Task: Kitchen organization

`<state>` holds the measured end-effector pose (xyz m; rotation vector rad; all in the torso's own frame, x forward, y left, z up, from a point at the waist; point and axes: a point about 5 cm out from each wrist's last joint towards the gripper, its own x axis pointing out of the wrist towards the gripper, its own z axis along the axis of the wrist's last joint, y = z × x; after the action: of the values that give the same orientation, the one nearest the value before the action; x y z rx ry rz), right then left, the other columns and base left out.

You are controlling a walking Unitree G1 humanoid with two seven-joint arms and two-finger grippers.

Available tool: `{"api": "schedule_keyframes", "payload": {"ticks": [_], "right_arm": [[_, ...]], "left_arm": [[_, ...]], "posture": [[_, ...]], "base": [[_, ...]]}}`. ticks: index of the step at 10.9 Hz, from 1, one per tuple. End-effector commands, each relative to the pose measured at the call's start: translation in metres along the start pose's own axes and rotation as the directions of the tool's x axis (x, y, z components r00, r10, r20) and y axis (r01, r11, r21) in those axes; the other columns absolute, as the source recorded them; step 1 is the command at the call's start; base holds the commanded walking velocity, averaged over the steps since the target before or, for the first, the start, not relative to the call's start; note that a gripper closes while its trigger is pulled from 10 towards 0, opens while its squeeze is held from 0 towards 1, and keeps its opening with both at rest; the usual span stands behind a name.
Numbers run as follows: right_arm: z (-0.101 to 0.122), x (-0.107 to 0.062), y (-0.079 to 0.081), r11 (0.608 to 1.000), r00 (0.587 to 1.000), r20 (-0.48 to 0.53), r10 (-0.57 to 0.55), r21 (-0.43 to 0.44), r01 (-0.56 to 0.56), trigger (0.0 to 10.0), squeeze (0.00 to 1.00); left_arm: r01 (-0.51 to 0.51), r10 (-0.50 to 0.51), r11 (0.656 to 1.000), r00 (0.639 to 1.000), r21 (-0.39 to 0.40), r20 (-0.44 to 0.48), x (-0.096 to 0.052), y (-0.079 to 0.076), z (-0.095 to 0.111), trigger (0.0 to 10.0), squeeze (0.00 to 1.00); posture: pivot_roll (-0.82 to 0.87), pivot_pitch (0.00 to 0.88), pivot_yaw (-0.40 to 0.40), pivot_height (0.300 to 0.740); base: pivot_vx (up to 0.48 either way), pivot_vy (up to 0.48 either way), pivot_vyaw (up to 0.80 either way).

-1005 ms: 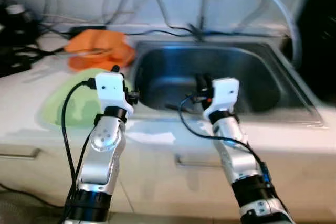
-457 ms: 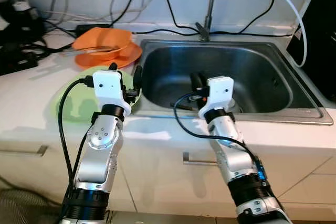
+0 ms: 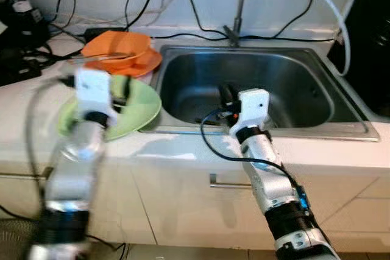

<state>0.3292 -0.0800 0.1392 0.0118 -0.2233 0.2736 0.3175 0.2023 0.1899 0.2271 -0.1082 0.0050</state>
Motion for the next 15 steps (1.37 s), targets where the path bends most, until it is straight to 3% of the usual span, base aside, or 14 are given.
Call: {"api": "schedule_keyframes", "payload": {"ticks": [1,2,3,4,5,9,10,13,15], "right_arm": [[0.0,0.002,0.001,1.0,1.0,-0.009,0.012,-0.005,-0.012,10.0,0.0],[0.0,0.002,0.002,1.0,1.0,-0.011,0.017,-0.003,-0.017,10.0,0.0],[0.0,0.002,0.002,1.0,1.0,-0.015,0.021,-0.003,-0.021,10.0,0.0],[-0.001,0.002,0.002,1.0,1.0,-0.016,0.022,-0.003,-0.022,10.0,0.0],[-0.002,0.002,0.003,0.999,0.999,-0.027,0.038,-0.006,-0.038,10.0,0.0],[-0.002,0.003,0.003,0.999,0.999,-0.03,0.04,-0.008,-0.04,10.0,0.0],[-0.001,0.004,0.004,0.999,0.999,-0.03,0.041,-0.008,-0.042,10.0,0.0],[-0.003,0.002,0.004,0.999,0.998,-0.038,0.042,-0.007,-0.042,10.0,0.0],[-0.003,0.003,0.004,0.999,0.998,-0.04,0.044,-0.006,-0.045,10.0,0.0]], "left_arm": [[0.053,-0.051,0.998,0.997,0.041,-0.052,0.003,-0.002,-0.001,10.0,0.0],[0.141,-0.129,0.987,0.981,0.073,-0.144,0.002,-0.002,-0.007,10.0,0.0],[0.237,-0.227,0.971,0.957,0.033,-0.181,0.001,-0.012,-0.007,10.0,0.0],[0.251,-0.242,0.968,0.952,0.026,-0.19,0.001,-0.013,-0.007,10.0,0.0],[0.332,-0.314,0.943,0.92,0.04,-0.234,0.002,-0.019,-0.005,10.0,0.0],[0.354,-0.354,0.934,0.904,-0.044,-0.238,0.005,-0.024,0.005,10.0,0.0],[0.343,-0.341,0.939,0.91,-0.035,-0.237,0.004,-0.023,0.009,10.0,0.0],[0.243,-0.213,0.968,0.928,0.063,-0.305,0.003,0.005,0.01,10.0,0.0],[0.228,-0.171,0.968,0.908,0.109,-0.382,0.0,0.018,0.0,10.0,0.0]], "posture": [[0.16,0.0,0.024,0.74],[0.16,0.0,0.026,0.74],[0.16,0.0,0.027,0.74],[0.16,0.0,0.029,0.74],[0.15,0.0,0.03,0.74],[0.15,0.0,0.038,0.74],[0.15,0.0,0.04,0.74],[0.15,0.0,0.039,0.74],[0.16,0.0,0.038,0.74]], "base": [[0.0,0.0,0.0],[0.0,0.0,0.0],[0.0,0.0,0.0],[0.0,0.0,0.0],[0.0,0.0,0.0],[0.0,0.0,0.0],[0.0,0.0,0.0],[0.0,0.0,0.0],[0.0,0.0,0.0]]}}
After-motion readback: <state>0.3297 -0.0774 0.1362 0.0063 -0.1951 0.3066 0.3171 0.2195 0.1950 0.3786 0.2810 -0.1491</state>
